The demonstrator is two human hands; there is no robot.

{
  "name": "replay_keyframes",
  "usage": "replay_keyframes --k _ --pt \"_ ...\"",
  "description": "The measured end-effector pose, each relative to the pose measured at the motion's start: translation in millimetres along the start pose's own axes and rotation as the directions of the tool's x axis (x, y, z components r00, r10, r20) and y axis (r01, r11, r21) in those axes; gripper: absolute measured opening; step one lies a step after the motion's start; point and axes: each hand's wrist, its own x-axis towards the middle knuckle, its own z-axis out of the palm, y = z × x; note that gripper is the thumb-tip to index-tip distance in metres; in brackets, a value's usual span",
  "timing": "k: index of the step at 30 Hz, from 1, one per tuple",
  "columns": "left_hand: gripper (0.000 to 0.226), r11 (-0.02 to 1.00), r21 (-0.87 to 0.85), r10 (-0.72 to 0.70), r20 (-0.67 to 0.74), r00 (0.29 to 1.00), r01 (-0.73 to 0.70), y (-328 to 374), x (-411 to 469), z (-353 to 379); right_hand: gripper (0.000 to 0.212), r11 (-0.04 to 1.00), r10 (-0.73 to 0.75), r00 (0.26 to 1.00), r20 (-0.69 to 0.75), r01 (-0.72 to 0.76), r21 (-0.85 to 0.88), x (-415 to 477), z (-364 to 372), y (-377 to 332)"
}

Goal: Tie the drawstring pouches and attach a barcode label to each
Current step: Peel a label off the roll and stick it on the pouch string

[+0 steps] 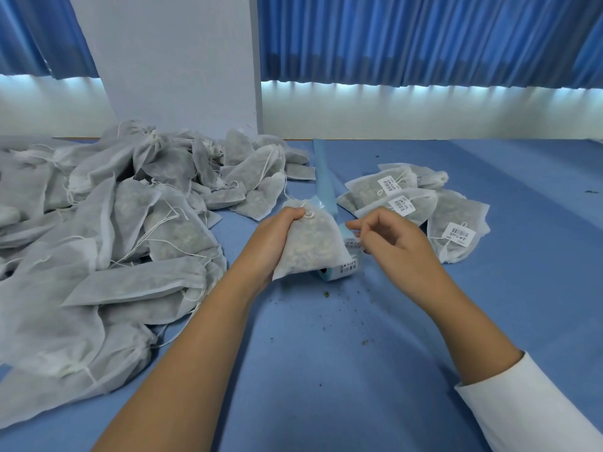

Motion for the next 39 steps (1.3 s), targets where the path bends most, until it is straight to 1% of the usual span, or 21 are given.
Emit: replay_keyframes --k 3,6,8,13,14,17,20,24,26,27,29,34,37,39 --pt "0.023 1.000 -0.017 -0.003 -0.004 1.000 0.003 0 -1 1 0.022 0.990 0.045 0.997 -0.055 -0.037 0.136 2 -3 -2" --pt "0.023 1.000 -0.015 0.002 -0.009 1.000 -0.002 1 -3 2 0.026 0.983 0.043 0.988 -0.151 -0.015 0.185 5 -7 -1" --pt "0.022 1.000 -0.012 0.015 -0.032 0.999 -0.015 2 -3 2 0.026 0.970 0.026 0.984 -0.175 0.018 0.244 6 -9 -2" --pt "0.021 0.992 -0.004 0.124 -0.086 0.989 -0.124 6 -4 0 0.022 0.937 -0.015 0.990 -0.141 0.063 0.343 4 -7 -4" --pt "0.019 0.989 -0.006 0.146 -0.081 0.986 -0.147 7 -6 0 0.024 0.934 -0.025 0.991 -0.135 0.071 0.349 4 -6 -5" --pt "0.014 0.976 0.003 0.218 -0.084 0.972 -0.219 11 -12 1 0.037 0.917 -0.042 0.994 -0.105 0.080 0.391 3 -5 -6" --pt "0.015 0.967 0.032 0.256 -0.090 0.962 -0.254 14 -17 2 0.039 0.863 -0.040 0.993 -0.111 0.090 0.497 4 -5 -8" --pt "0.012 0.959 0.091 0.272 -0.046 0.961 -0.267 15 -23 7 0.035 0.785 -0.048 0.993 -0.105 0.103 0.610 2 -3 -12" --pt "0.009 0.952 0.132 0.280 -0.010 0.960 -0.276 15 -25 10 0.034 0.785 -0.046 0.994 -0.097 0.096 0.612 1 -3 -14" --pt "0.011 0.949 0.148 0.280 0.004 0.960 -0.277 14 -26 11 0.033 0.800 -0.046 0.994 -0.095 0.093 0.593 1 -3 -14" --pt "0.021 0.949 0.170 0.267 0.018 0.963 -0.266 15 -27 11 0.030 0.834 -0.054 0.994 -0.092 0.096 0.544 0 -4 -16" --pt "0.039 0.940 0.243 0.234 0.049 0.971 -0.239 19 -30 11 0.023 0.871 -0.100 0.993 -0.066 0.120 0.476 -2 -6 -20" --pt "0.056 0.928 0.291 0.217 0.086 0.972 -0.233 19 -33 12 0.023 0.890 -0.115 0.993 -0.024 0.113 0.441 -4 -5 -21" --pt "0.059 0.920 0.323 0.204 0.095 0.974 -0.224 20 -35 12 0.022 0.888 -0.121 0.993 -0.002 0.109 0.447 -5 -5 -22"
